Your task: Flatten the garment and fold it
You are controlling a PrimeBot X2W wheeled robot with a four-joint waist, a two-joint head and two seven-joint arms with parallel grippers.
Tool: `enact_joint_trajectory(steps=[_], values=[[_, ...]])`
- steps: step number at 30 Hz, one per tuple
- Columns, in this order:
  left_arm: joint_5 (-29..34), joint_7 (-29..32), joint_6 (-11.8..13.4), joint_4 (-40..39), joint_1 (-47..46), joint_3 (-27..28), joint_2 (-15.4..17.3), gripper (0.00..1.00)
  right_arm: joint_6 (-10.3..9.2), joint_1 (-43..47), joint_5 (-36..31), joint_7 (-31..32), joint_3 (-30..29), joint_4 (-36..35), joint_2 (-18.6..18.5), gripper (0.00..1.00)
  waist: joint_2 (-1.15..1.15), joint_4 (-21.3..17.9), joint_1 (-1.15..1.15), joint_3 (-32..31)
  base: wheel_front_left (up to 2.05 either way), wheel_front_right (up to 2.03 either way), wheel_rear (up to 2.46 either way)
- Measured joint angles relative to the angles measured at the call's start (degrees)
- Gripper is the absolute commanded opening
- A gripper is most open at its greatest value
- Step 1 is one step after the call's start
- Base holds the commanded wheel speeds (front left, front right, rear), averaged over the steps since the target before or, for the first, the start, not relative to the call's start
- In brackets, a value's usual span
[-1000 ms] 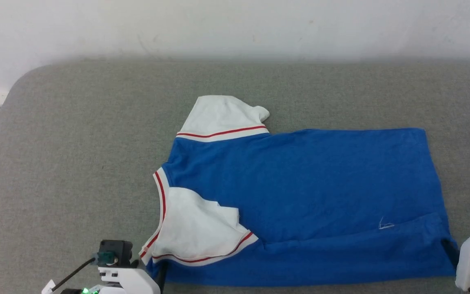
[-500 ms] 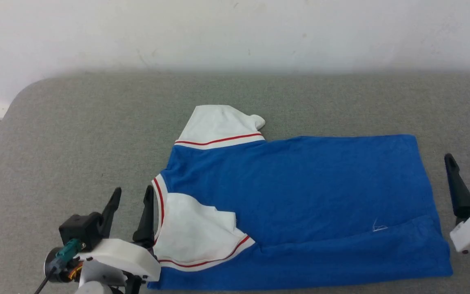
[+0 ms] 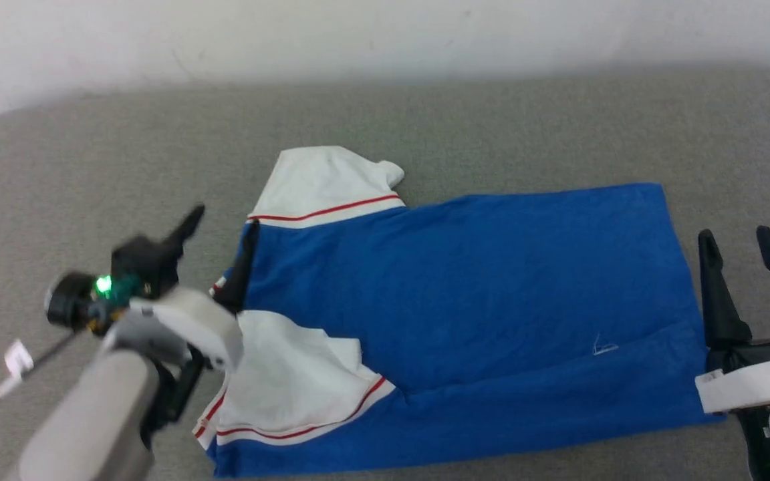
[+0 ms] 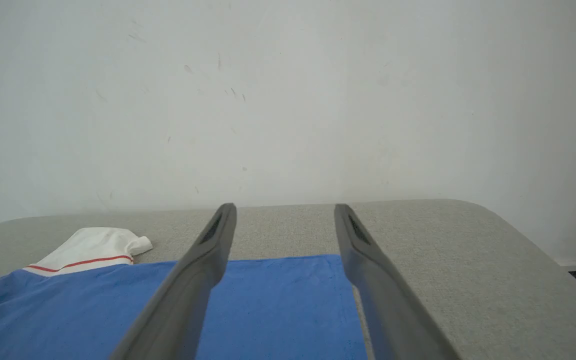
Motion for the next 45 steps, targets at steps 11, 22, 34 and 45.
enact_joint_trajectory(steps=[11,22,34,45], values=[[0.79,22.45,-11.89,12.48,-26.9,-3.72,7.42,1.0,0.0,-4.1,-1.16,-3.35,3.41,1.46,2.13,1.0,0.0,-5.75,0.01,8.06,0.0,0.0,0.0],[-8.78,43.67,-13.27,23.46,-42.07,-10.58,11.83,1.0,0.01,-6.97,-1.07,-6.03,6.6,4.72,4.12,1.0,0.0,-13.27,0.0,15.16,0.0,0.0,0.0],[-15.73,55.81,-13.28,26.44,-46.47,-11.17,13.4,1.0,0.01,-8.13,-1.05,-7.48,7.02,6.79,5.19,1.0,0.0,-17.9,0.0,20.72,0.0,0.0,0.0],[-18.08,55.99,-13.21,26.49,-46.72,-11.15,11.8,0.0,0.01,-9.21,-1.16,-7.66,6.25,8.02,5.41,1.0,0.0,-17.67,-0.01,21.62,0.0,0.0,0.0]])
